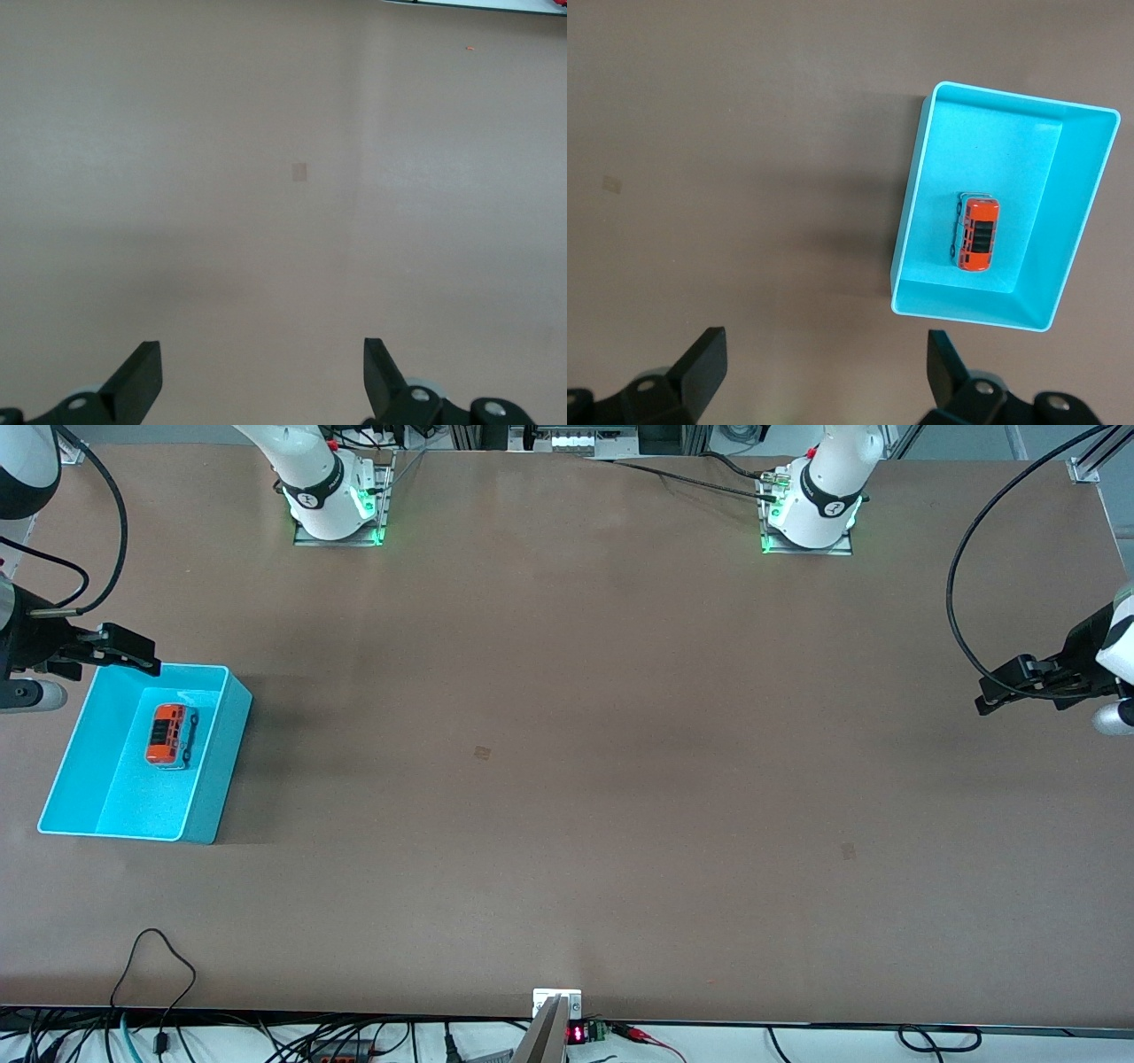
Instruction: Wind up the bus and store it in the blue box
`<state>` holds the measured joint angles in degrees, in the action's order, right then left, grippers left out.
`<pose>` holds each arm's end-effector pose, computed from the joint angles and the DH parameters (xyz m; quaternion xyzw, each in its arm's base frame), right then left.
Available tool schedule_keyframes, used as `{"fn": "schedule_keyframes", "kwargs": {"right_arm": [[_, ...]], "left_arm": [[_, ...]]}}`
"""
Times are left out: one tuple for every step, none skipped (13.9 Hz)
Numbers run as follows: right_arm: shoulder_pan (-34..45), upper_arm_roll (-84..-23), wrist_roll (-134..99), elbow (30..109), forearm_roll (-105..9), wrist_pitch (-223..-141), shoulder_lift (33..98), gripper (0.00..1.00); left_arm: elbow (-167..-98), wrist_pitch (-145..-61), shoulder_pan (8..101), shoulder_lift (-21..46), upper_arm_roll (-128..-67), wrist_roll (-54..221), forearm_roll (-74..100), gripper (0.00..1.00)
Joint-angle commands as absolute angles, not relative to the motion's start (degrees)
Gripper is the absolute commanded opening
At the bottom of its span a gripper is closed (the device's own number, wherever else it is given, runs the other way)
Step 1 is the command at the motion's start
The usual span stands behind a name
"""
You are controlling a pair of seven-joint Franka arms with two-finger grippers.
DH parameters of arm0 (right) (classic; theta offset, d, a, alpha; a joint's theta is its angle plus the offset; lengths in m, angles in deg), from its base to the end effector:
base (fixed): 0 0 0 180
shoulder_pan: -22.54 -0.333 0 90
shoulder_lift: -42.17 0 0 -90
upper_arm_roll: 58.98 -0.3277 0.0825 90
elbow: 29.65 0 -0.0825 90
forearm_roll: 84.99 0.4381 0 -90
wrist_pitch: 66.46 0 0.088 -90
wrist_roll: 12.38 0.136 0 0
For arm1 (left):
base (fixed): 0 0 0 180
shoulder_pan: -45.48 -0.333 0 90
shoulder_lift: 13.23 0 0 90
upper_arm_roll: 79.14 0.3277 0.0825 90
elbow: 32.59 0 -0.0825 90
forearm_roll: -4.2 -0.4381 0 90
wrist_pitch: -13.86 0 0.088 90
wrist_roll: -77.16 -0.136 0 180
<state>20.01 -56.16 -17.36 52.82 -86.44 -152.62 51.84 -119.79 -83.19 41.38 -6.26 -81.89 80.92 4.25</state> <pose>0.6505 -0.0045 0.5640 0.9977 0.0408 -0.0528 0.0144 0.6591 0.0170 0.5674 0.9987 0.0449 0.0251 0.0039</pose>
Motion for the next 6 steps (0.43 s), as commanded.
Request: {"fn": "schedule_keyframes", "kwargs": {"right_arm": [[19.3,-55.5,-16.8,53.4,-85.7,-152.1,51.0,1.0],[19.3,-55.5,-16.9,53.4,-85.7,-152.1,51.0,1.0],[19.3,-55.5,-17.0,53.4,-85.7,-152.2,51.0,1.0],[19.3,-55.5,-17.0,53.4,-85.7,-152.2,51.0,1.0],[19.3,-55.5,-17.0,53.4,-85.7,-152.4,51.1,1.0],[19.3,-55.5,-17.0,53.4,-85.7,-152.6,51.1,1.0]], "left_arm": [[-119.7,-83.5,41.2,-6.5,-81.7,79.4,5.3,1.0],[-119.7,-83.4,41.3,-6.5,-81.7,79.4,5.3,1.0],[-119.7,-83.5,41.2,-6.5,-81.7,79.4,5.3,1.0],[-119.7,-83.5,41.2,-6.5,-81.7,79.4,5.3,1.0],[-119.7,-83.5,41.2,-6.5,-81.7,79.4,5.3,1.0],[-119.7,-83.5,41.2,-6.5,-81.7,79.4,5.4,1.0]]}}
